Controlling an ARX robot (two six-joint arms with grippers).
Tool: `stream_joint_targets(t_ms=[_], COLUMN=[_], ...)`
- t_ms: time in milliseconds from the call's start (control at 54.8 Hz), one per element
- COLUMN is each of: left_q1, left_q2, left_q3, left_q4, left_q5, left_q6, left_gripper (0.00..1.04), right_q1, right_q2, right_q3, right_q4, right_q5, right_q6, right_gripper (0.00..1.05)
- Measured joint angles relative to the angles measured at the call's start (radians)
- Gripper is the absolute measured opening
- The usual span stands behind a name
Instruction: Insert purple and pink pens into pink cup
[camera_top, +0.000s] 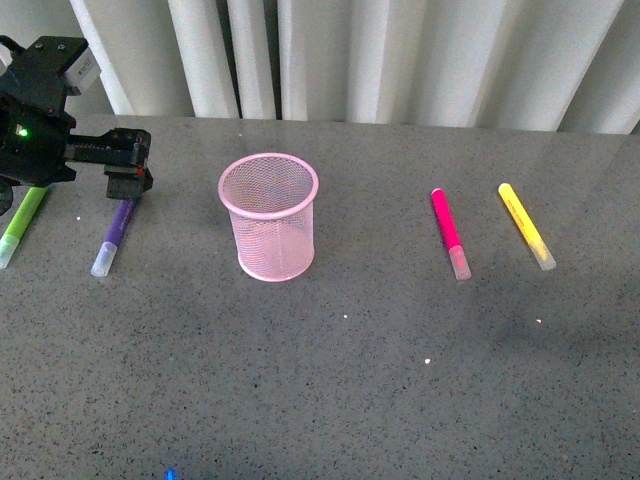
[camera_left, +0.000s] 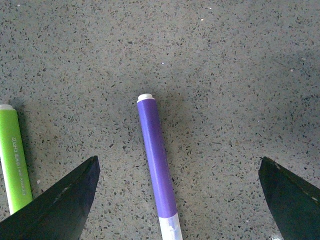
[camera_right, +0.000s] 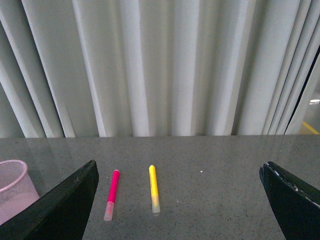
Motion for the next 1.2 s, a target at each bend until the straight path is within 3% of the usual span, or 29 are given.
stream_joint_targets(t_ms=[1204], left_q1=[-0.030], left_q2=[0.227], left_q3=[0.177], left_q4=[-0.034], left_q5=[-0.038], left_q6=[0.000], left_gripper=[0.98], right_q1=[0.000], right_q2=[0.000], right_q3=[0.000], right_q4=[0.000], right_q5=[0.000], right_q6=[0.000], right_gripper=[0.98])
